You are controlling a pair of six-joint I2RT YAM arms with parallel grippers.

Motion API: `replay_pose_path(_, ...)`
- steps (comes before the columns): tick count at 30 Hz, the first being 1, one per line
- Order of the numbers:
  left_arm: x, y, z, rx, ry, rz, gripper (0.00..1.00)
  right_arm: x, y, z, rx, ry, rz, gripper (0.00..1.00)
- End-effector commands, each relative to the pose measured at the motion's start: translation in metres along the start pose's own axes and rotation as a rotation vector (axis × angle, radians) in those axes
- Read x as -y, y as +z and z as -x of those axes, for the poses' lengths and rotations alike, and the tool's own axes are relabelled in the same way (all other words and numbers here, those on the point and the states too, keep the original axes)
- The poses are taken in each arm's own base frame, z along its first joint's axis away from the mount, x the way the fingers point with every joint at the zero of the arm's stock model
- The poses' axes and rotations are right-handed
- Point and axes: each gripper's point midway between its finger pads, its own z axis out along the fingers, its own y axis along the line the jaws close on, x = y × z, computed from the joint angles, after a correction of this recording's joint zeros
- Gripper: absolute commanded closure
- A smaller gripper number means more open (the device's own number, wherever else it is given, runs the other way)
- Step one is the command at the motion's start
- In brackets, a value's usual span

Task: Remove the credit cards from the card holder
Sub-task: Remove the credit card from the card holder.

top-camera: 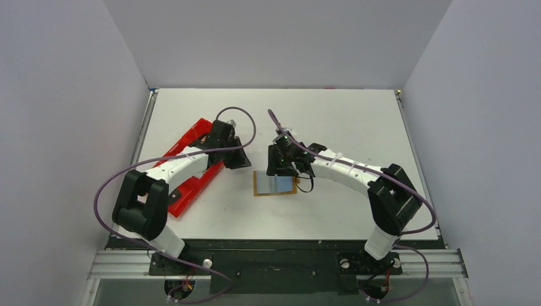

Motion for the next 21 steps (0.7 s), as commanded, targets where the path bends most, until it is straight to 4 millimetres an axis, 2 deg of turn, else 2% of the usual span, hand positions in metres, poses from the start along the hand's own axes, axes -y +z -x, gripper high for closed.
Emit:
replay_pose_path(1,-0.020,-0.024,0.012,0.050,0.000,0.024,0.82,-0.015,0.011,0.001,-0.009,-0.047,-0.009,0.51)
replay_pose_path(4,-0.027,-0.034,0.013,0.064,-0.002,0.028,0.72,-0.022,0.021,-0.002,-0.029,-0.072,-0.012,0.47)
replay_pose_path(6,-0.030,-0.038,0.013,0.070,-0.005,0.027,0.69,-0.025,0.027,-0.006,-0.045,-0.087,-0.021,0.45)
replay_pose_path(21,-0.028,-0.045,0.016,0.076,-0.012,0.004,0.68,-0.010,0.060,-0.032,-0.121,-0.138,-0.109,0.45)
